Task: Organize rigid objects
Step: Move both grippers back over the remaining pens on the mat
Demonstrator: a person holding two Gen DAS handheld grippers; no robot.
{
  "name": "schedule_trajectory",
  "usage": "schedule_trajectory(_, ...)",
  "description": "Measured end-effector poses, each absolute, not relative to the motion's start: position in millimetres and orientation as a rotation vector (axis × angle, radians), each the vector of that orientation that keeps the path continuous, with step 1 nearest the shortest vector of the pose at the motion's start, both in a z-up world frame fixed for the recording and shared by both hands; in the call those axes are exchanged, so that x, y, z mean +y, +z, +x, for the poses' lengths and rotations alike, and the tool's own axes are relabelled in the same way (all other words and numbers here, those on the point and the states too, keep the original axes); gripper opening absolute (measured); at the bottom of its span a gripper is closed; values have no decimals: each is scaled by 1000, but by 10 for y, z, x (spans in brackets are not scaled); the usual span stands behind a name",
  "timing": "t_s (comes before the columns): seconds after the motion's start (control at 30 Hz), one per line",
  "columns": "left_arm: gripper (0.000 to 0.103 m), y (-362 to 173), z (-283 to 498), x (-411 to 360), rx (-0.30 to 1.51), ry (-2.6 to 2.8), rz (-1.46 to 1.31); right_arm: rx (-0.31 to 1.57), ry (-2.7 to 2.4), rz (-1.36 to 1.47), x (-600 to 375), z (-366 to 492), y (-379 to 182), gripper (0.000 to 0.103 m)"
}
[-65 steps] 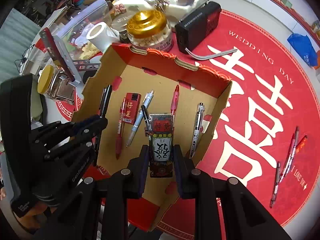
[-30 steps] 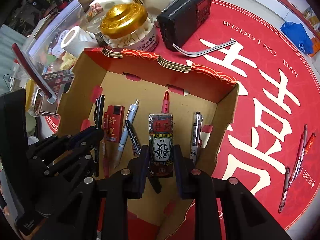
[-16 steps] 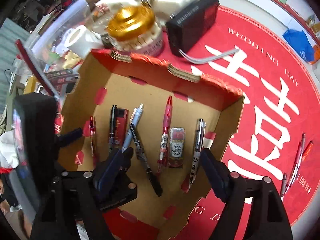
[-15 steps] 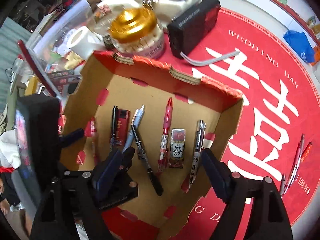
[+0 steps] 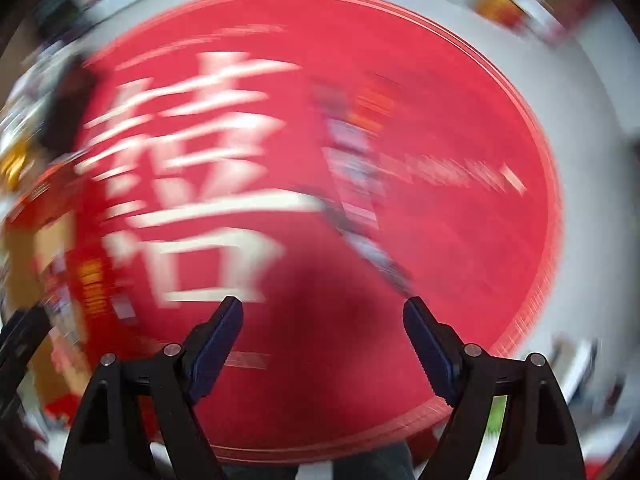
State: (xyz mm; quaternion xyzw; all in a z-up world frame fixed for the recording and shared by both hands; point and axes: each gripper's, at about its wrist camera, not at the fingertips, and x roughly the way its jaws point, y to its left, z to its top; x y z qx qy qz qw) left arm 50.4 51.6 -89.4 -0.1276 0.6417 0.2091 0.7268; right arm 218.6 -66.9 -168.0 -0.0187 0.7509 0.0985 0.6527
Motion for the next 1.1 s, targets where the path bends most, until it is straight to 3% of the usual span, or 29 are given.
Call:
schedule_trajectory(0.27,103,-1946,1120,-653,1524,398,-288,1810,95,25,-1785,2285,-2060,83)
schedule_trajectory(0.53,103,-2645,1429,-1049,1559,493,-218,1824,182,34,-2119,2441,-2250,83)
schedule_trajectory(0.63,103,-2674,1413,-1013,1542,574,-80,1810,228,26,-2149,2490,-2267,83)
schedule_trajectory(0.83,103,-2529,1268,-622,1484,643,-86,1769,326,56,-1900,2732,-2263,83)
schedule_trajectory(1.1,103,-2576,1408,-723,1469,684,-100,1727,325,219,-1190,3476,-2376,83)
